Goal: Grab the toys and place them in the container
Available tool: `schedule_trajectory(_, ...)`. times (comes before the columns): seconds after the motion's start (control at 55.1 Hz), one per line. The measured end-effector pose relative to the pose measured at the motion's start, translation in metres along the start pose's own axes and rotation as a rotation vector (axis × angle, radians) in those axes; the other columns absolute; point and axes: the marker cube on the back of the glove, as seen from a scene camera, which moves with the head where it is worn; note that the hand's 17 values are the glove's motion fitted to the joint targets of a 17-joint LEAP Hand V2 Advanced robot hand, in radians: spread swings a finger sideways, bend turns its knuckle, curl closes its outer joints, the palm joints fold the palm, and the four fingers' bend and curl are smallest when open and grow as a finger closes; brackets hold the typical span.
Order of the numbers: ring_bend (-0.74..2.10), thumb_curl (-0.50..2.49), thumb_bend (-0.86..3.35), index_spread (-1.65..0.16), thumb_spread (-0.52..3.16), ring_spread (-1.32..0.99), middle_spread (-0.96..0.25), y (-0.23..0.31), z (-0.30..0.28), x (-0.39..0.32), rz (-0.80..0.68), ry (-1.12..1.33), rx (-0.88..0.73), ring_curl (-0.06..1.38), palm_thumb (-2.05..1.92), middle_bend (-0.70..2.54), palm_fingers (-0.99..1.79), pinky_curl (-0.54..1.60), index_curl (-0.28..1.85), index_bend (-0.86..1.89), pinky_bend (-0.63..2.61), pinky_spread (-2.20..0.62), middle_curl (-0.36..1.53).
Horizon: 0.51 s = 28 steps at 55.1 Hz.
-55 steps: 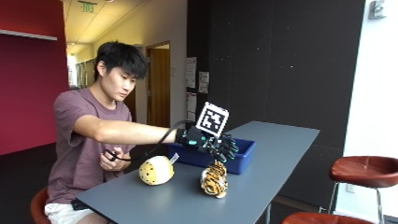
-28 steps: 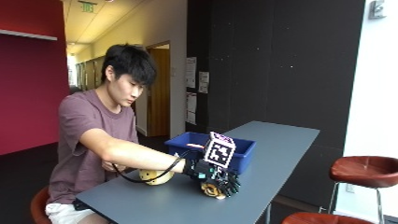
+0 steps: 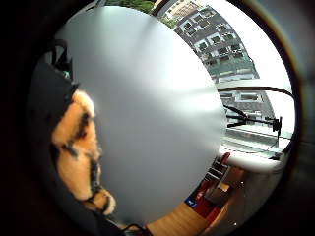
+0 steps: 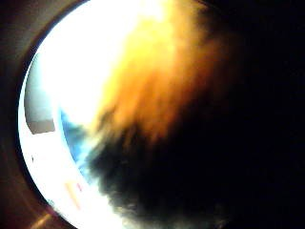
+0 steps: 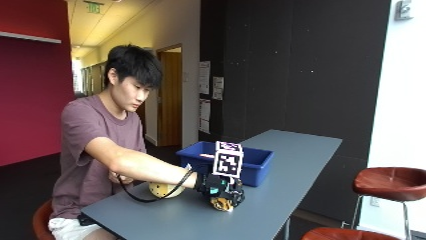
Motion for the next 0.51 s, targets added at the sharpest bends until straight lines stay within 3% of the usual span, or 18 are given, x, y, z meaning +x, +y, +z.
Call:
schedule_trajectory(0.073,0.91,0.39,0.17,-0.26,1.34,-0.36,-0.24,-0.001,0.0,-0.004,0.022,0.016,-0.056,0.48,0.45,0.81,1.23,0.26,0.37,0.77,0.47,-0.31,0.51)
schedule_trajectory(0.163,0.97,0.5,0.22,-0.26,1.15,-0.39,-0.26,0.002,-0.014,0.0,0.074,0.005,-0.108,0.53,0.62,0.92,1.18,0.32,0.44,0.86,0.56,-0.36,0.58)
schedule_trajectory(0.508,1.15,0.72,0.17,-0.21,0.7,-0.42,-0.24,0.043,-0.121,0.0,0.131,-0.055,0.032,0.65,0.67,1.16,1.09,0.42,0.67,1.16,0.72,-0.39,0.76)
